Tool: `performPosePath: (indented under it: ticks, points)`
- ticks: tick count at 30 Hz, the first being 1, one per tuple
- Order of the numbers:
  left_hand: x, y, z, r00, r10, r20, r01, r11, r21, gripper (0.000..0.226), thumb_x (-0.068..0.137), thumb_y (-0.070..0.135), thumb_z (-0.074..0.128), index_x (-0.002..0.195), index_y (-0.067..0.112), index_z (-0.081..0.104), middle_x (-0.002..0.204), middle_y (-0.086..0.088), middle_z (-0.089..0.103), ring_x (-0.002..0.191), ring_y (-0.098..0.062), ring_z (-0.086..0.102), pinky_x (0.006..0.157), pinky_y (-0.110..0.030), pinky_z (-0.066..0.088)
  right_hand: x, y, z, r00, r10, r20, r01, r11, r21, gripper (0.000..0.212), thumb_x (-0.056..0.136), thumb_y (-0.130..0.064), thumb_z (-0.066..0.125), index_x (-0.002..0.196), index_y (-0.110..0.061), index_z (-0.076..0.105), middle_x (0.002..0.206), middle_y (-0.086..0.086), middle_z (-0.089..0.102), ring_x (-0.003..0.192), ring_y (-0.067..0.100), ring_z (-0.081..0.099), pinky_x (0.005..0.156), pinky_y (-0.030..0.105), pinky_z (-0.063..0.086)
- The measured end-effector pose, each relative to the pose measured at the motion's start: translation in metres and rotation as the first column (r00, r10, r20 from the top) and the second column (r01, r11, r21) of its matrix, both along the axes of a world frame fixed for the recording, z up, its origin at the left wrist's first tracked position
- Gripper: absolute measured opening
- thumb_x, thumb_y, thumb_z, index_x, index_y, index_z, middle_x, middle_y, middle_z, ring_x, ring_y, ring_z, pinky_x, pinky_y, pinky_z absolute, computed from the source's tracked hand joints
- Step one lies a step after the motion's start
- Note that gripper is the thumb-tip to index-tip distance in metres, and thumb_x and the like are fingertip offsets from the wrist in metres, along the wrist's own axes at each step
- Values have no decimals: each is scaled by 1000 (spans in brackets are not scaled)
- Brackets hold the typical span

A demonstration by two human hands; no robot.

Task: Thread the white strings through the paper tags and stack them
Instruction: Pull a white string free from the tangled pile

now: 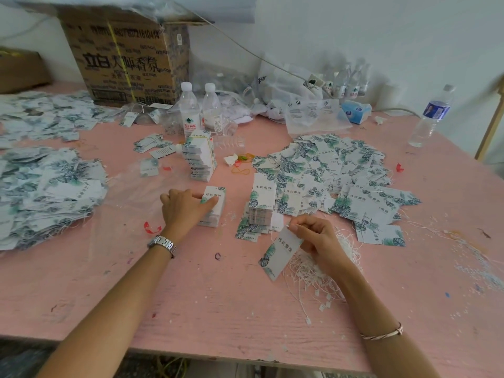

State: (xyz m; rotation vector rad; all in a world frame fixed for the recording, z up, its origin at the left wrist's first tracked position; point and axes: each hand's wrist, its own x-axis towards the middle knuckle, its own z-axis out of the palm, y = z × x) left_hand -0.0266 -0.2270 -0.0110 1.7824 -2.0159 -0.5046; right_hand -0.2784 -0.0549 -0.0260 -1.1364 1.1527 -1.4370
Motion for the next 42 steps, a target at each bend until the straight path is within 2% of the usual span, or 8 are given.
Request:
performPosePath:
  ticks: [9,14,20,24,27,30,35,42]
  points:
    - [6,0,4,990,70,-121,-77,996,-53,47,81,58,74,106,18,74,123,-16,57,122,-38,41,82,-41,47,-1,-2,-4,1000,-10,5,9,999,36,11,83,-23,73,76,-14,72,70,18,44,45,20,16,37,18,19]
    - [6,7,9,933,29,-358,-82,987,-134,31,91,44,68,88,15,77,109,-4,72,113,-35,54,77,-43,52,-1,-3,-5,1000,-11,7,10,999,52,18,78,-33,80,77,-16,73,73,19,47,40,14,24,36,18,20]
    - [-8,39,23,789,-184,-586,150,983,-107,24,95,37,66,90,14,73,86,5,70,65,0,61,60,-22,49,-2,-5,-8,1000,-11,-6,12,998,60,36,70,-49,86,80,-16,74,81,30,49,51,26,28,44,32,17]
    - [-18,70,26,709,-313,-632,359,932,-58,19,95,36,65,91,19,74,81,11,67,63,-1,52,61,-18,42,0,-4,-6,1000,7,-16,-6,999,49,35,73,-49,85,81,-16,74,78,29,47,47,23,26,42,27,18]
    - [-24,90,22,681,-367,-634,434,899,-55,23,92,38,67,93,17,76,77,17,64,65,-6,45,64,-14,38,2,-3,-5,999,26,22,-27,999,37,30,76,-44,84,82,-16,73,79,35,43,65,34,29,57,41,14]
    - [-28,105,19,660,-388,-643,481,876,-34,31,84,45,67,91,18,77,73,18,60,66,-8,42,63,-19,36,5,-2,-2,996,75,44,-76,997,22,22,79,-39,81,82,-18,74,72,28,47,62,30,33,53,29,18]
    - [-36,116,8,684,-388,-618,482,876,-16,27,89,35,70,97,10,78,89,-17,68,64,-8,39,65,-28,35,7,0,0,990,139,31,-139,990,-9,18,83,-37,74,87,-19,75,72,22,45,48,21,21,44,17,24]
    - [-39,121,-3,662,-362,-656,468,884,-16,45,79,53,64,94,13,78,79,8,64,59,-3,38,62,-26,36,8,2,1,988,146,46,-146,989,-1,12,93,-15,63,87,-16,74,66,10,51,42,4,28,41,13,25]
